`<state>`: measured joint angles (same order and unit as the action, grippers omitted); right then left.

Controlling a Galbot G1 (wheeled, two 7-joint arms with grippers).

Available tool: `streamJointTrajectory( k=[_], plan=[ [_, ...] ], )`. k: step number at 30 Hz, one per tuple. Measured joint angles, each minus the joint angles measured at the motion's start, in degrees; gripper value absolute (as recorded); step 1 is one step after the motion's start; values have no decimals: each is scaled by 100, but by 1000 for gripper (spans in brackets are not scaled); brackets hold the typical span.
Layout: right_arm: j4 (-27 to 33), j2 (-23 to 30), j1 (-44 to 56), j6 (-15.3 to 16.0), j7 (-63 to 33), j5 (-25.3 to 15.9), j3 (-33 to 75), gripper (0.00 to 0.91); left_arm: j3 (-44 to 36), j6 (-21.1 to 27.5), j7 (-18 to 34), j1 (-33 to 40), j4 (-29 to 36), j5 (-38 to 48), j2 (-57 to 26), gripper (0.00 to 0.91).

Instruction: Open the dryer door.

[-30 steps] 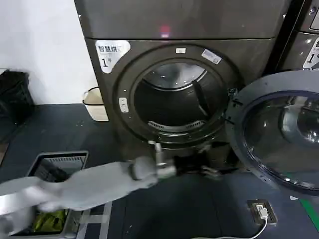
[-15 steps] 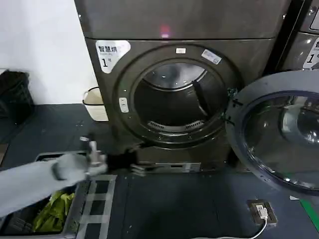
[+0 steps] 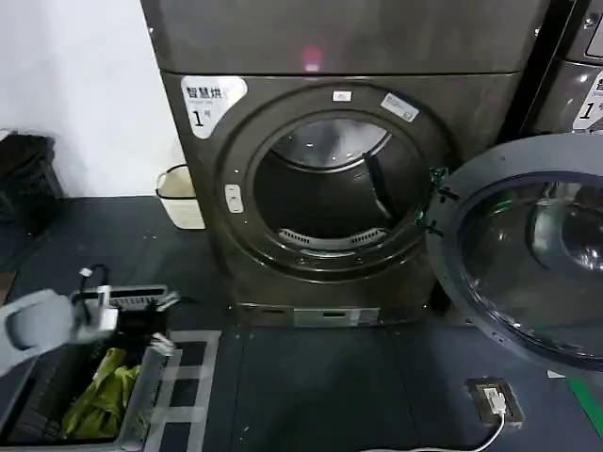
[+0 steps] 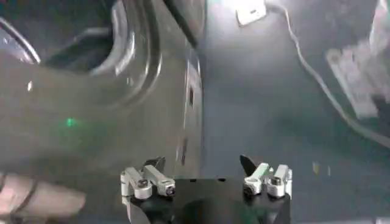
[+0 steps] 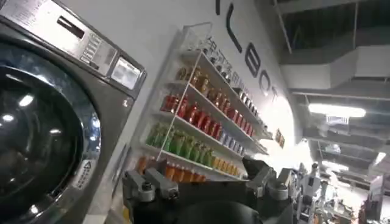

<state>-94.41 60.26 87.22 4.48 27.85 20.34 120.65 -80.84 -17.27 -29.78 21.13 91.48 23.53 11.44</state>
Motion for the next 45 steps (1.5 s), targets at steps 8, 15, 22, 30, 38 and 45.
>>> streamJointTrajectory(
  k=[8,15,22,30,38,45],
  plan=[
    [12,-4,-31,14,14,-29,-51,907,-5,-179,-338,70,-903,-890,-133,907],
    [20,21,-61,12,23,-34,-116,907,114,-206,-615,11,-1253,-1424,-261,907],
    [3,40,-55,12,35,-34,-143,907,399,-490,-754,-259,-1418,-1865,-355,907],
    [-53,79,-68,12,55,-34,-186,907,1693,-664,-1008,-1391,-1479,-2210,-630,907],
    [-95,99,-40,12,96,-30,-184,907,2008,-786,-932,-1624,-1530,-2217,-680,907],
    [-88,97,5,4,104,-16,-114,907,2065,-839,-946,-1655,-1562,-2287,-681,907]
  ],
)
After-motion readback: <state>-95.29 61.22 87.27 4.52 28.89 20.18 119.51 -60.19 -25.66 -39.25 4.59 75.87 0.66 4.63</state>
